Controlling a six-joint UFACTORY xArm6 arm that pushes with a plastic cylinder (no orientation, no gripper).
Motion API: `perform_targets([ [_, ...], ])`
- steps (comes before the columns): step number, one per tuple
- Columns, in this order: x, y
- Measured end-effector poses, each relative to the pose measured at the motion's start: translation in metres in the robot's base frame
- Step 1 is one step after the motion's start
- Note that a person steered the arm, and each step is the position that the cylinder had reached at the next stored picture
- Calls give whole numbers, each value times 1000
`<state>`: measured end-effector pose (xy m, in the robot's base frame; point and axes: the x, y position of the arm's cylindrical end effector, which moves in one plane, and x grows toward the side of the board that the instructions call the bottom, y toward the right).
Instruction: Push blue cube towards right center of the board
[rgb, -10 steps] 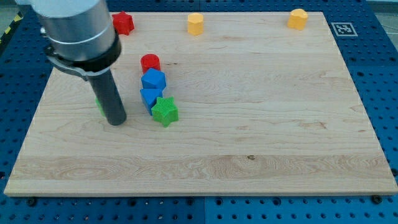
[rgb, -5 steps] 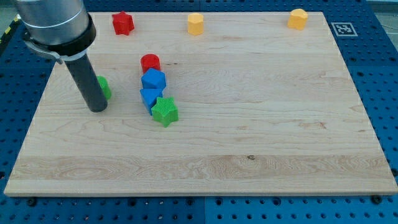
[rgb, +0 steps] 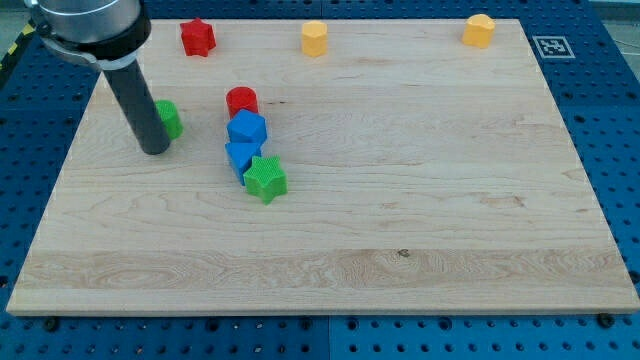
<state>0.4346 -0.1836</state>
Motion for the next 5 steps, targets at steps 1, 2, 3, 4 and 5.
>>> perform_targets([
  [1,2,30],
  [2,2,30],
  [3,-9,31],
  [4,-25,31],
  [5,-25,46],
])
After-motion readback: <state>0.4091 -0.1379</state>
